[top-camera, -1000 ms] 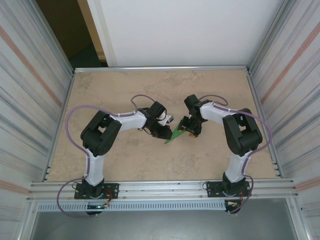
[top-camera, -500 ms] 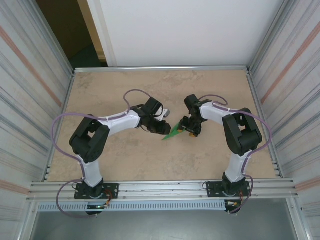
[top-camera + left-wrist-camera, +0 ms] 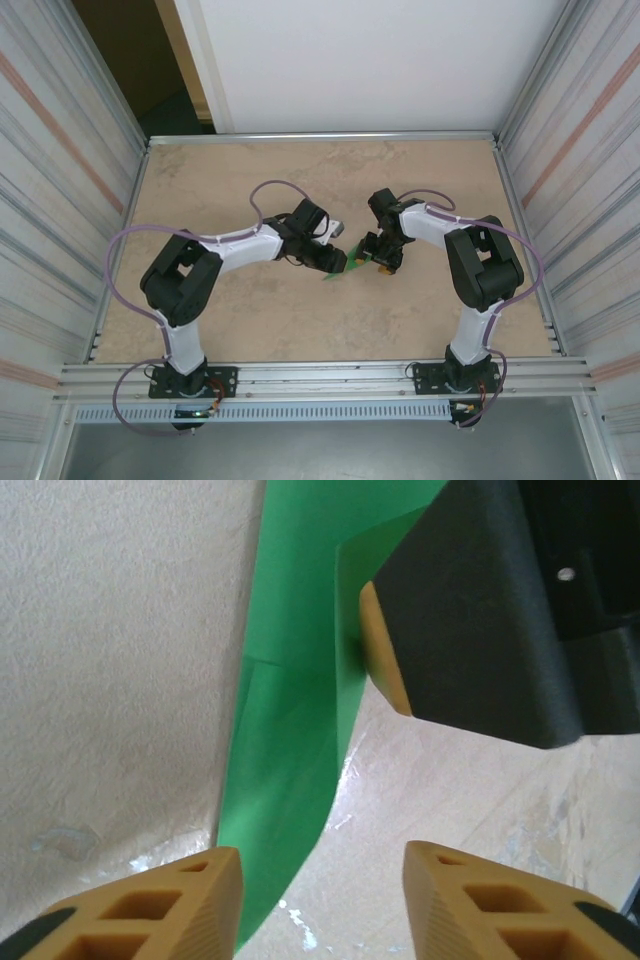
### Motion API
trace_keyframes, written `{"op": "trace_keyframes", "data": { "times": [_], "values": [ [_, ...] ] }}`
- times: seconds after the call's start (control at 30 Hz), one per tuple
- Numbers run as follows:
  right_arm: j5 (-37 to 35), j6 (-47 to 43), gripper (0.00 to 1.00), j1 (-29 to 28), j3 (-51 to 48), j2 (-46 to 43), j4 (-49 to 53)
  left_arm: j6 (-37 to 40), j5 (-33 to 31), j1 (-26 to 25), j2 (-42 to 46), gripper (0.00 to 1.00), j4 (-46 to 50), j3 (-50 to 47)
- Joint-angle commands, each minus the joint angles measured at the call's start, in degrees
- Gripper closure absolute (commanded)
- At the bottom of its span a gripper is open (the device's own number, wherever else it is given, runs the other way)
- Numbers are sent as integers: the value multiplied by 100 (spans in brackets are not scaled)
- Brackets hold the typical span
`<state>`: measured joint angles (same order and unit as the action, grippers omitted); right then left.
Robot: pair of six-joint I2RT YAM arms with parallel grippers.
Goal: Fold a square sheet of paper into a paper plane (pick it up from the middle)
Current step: Fold the wing for the fifth time at the center of the table.
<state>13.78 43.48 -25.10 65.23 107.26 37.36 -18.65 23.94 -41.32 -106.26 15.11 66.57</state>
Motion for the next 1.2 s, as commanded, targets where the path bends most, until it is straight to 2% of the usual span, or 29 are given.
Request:
{"op": "trace_keyframes", "data": {
  "times": [0.0, 0.27, 0.6, 0.83, 1.0, 1.17],
  "values": [
    [-438, -30, 38, -6, -554, 1141, -1053, 358, 121, 19, -274, 48, 20, 27],
    [-412, -29, 38, -3, -529, 1097, -1040, 457, 115, 35, -510, 46, 98, 142],
    [-368, -72, 37, 31, -492, 1008, -1003, 451, -52, 29, -861, 64, 338, 217],
    [-257, -215, 37, 94, -410, 793, -937, 390, -85, 32, -1028, 73, 420, 238],
    [-63, -505, 37, 132, -345, 354, -981, 293, -107, 36, -1107, 76, 522, 278],
    [205, -747, 36, 168, -362, -554, -1165, 228, -106, 36, -1161, 79, 545, 270]
  ]
}}
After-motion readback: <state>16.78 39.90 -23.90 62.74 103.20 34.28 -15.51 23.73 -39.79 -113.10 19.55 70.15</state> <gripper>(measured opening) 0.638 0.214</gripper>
